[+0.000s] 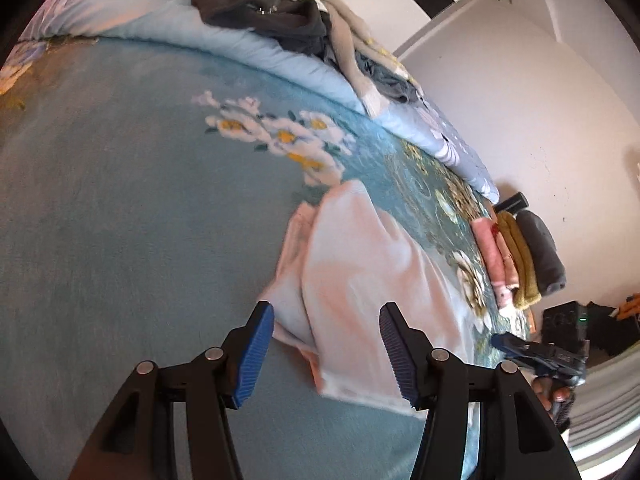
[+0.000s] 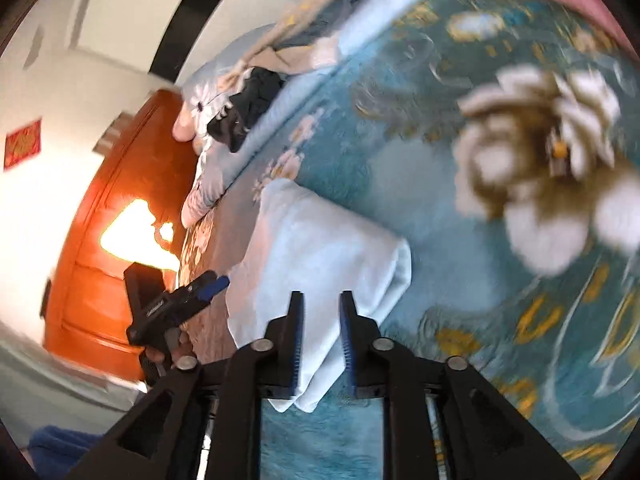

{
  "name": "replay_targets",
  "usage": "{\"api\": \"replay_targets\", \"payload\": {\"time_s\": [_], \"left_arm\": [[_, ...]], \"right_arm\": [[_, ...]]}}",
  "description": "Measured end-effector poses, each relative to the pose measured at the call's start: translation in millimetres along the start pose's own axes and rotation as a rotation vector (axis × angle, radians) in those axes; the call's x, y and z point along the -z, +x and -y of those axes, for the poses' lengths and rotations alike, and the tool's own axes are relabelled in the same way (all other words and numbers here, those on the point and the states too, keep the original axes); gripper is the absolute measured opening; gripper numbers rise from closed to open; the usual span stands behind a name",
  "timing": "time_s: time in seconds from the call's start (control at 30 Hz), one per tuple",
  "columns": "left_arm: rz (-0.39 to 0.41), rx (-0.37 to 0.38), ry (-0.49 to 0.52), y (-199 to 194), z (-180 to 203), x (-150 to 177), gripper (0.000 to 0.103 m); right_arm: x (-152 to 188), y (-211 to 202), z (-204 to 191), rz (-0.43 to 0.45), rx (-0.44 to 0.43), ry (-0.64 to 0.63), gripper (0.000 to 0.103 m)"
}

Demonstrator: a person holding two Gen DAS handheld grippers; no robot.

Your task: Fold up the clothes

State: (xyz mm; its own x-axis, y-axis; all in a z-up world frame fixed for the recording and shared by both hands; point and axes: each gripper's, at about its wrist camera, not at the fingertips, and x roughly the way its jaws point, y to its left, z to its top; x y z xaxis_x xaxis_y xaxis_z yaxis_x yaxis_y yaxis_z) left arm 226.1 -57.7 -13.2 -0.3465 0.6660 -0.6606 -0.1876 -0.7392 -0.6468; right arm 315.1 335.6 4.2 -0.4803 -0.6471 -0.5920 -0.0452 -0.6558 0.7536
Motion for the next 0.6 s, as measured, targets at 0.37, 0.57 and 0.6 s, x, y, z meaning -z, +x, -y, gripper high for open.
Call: {"api": "replay_targets", "payload": {"time_s": [0.37,0.57,0.6], "left_arm": [[-0.040,0.147,-0.178,18,-11,17,0.057],[-0.016,0.109,-0.163,17,-6,18,0.027],[-0.010,0.108,-0.172,17,-7,18,0.021]], "right_arm": [[-3,23,30,0.056,-0.041,0.162,0.026],[-10,27,37,0.075,-0.046,0.184,0.026],[-11,28,38,0.078,-0.050,0.192,0.026]]}}
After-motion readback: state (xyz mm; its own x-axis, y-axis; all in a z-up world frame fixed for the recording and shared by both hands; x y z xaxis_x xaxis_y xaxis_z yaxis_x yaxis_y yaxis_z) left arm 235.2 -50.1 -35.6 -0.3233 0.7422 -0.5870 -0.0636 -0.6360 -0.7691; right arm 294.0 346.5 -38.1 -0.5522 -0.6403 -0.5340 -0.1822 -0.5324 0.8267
